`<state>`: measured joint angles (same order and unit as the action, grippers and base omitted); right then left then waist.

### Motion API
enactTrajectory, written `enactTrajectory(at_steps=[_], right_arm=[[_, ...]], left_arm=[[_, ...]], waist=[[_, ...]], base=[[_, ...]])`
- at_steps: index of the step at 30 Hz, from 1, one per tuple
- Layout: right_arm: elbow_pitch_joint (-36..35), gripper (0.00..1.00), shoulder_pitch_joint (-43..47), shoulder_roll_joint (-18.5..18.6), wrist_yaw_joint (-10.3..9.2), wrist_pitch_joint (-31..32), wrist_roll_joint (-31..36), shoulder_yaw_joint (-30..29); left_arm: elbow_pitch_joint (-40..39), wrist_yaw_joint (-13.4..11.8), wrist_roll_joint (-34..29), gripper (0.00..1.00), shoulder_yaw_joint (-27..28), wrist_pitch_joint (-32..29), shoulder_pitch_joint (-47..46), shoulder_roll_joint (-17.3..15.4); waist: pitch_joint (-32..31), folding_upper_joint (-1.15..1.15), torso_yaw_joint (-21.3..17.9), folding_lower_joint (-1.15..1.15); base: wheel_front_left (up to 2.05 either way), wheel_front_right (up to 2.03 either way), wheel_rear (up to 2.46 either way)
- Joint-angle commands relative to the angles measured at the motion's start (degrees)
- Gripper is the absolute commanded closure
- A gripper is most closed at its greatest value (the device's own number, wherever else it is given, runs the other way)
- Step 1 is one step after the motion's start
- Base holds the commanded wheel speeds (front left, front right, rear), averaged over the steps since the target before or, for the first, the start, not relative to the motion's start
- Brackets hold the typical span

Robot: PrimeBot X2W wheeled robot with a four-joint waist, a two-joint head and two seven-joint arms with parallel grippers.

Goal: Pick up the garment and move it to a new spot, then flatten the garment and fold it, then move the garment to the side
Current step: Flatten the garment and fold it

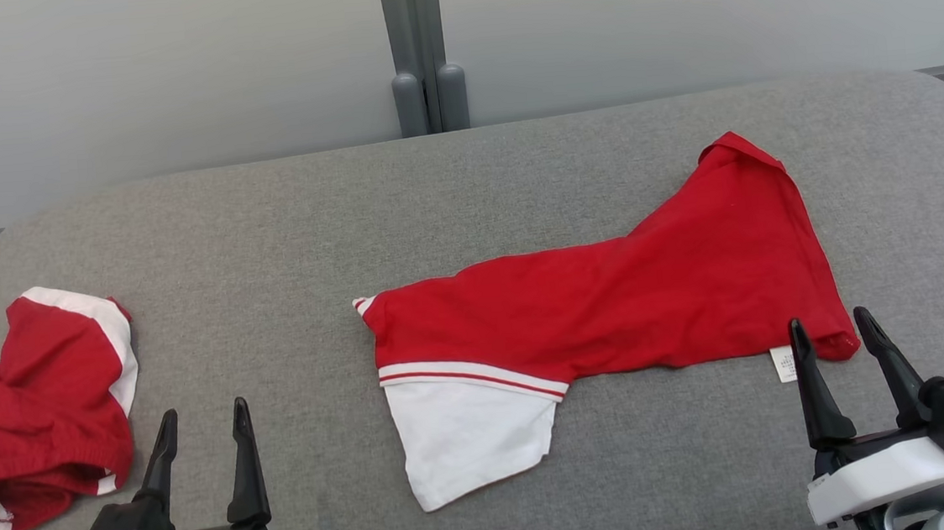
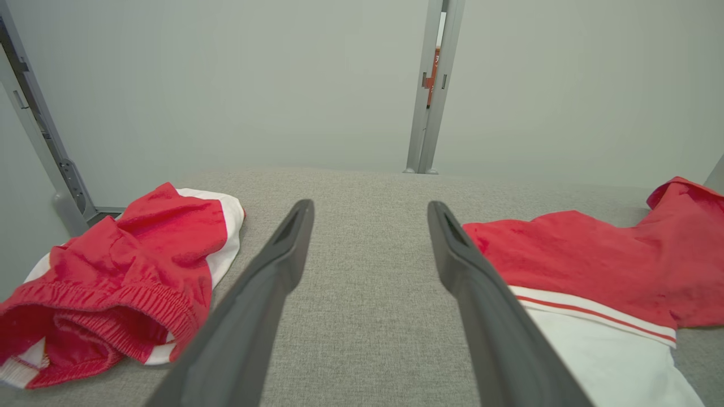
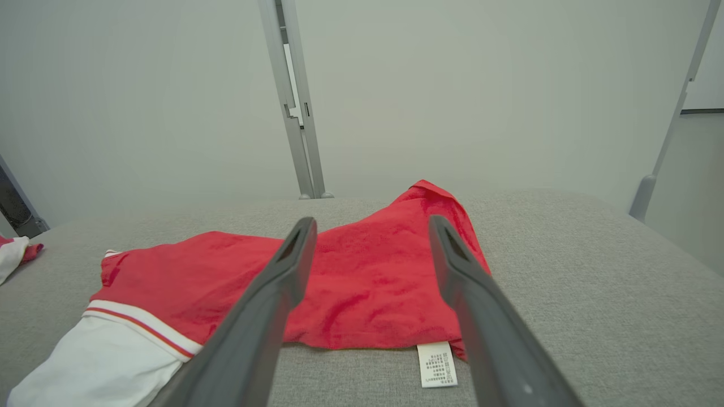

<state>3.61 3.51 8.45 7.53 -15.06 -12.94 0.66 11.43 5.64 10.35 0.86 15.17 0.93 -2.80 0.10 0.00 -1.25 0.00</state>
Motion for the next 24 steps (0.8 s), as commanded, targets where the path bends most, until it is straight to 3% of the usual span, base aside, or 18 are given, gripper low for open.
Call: enactTrajectory(at_steps=[1, 24], right_arm=[[-0.12, 0.00, 0.72, -0.02, -0.08, -0.16, 0.50, 0.13], [1.01, 0.00, 0.47, 0.13, -0.08, -0.16, 0.38, 1.40]], left_arm=[[0.14, 0.24, -0.40, 0.00, 0.17, -0.05, 0.54, -0.17], [0.32, 0.01, 0.06, 0.00, -0.09, -0.05, 0.73, -0.17]], waist=[[-0.12, 0.00, 0.17, 0.00], [-0.26, 0.00, 1.22, 0.00]], base=[[0.00, 0.00, 0.00], [0.00, 0.00, 0.00]])
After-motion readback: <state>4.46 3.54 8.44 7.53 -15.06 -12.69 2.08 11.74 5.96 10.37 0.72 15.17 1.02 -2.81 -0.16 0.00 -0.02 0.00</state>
